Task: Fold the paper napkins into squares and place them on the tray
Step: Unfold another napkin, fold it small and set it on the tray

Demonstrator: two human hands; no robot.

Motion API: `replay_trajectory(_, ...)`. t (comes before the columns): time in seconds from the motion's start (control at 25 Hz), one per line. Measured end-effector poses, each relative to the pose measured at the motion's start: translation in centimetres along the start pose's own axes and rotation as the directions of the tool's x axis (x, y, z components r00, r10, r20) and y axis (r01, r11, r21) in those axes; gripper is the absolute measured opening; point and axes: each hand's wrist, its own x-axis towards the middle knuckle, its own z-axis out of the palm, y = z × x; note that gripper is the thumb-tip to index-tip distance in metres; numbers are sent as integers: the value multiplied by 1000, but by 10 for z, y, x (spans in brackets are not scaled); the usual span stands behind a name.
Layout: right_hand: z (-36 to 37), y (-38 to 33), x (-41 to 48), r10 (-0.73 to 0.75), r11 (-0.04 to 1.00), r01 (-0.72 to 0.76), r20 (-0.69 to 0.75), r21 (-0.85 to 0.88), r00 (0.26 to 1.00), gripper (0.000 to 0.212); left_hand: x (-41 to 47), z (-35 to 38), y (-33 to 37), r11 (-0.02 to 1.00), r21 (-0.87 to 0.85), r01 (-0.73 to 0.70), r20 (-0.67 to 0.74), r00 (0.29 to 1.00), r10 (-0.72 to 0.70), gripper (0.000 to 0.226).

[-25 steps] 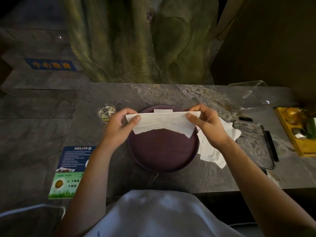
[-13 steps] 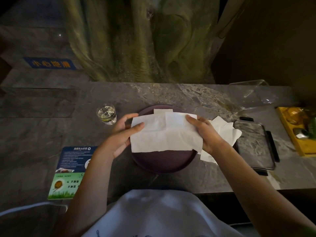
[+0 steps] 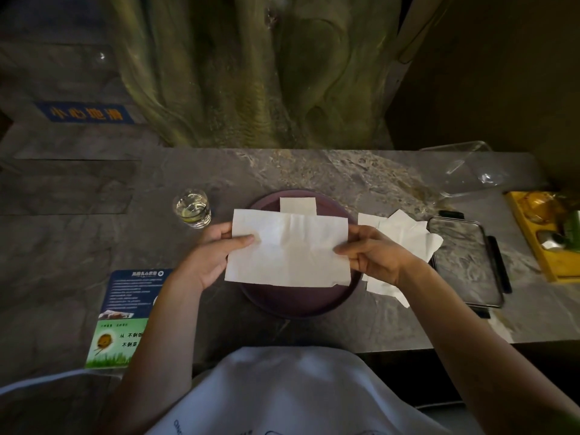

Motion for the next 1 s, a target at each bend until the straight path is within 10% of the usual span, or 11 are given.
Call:
replay_trajectory(0.48,5,-54,-13,-416,905,405,-70,-127,907,43,-8,6,56,924,165,-345,32,938,345,27)
replay_trajectory(1.0,9,-30,-5,-256,967,255,-160,-30,953,23,5,3,26,950,256,-182,14,983,184,28)
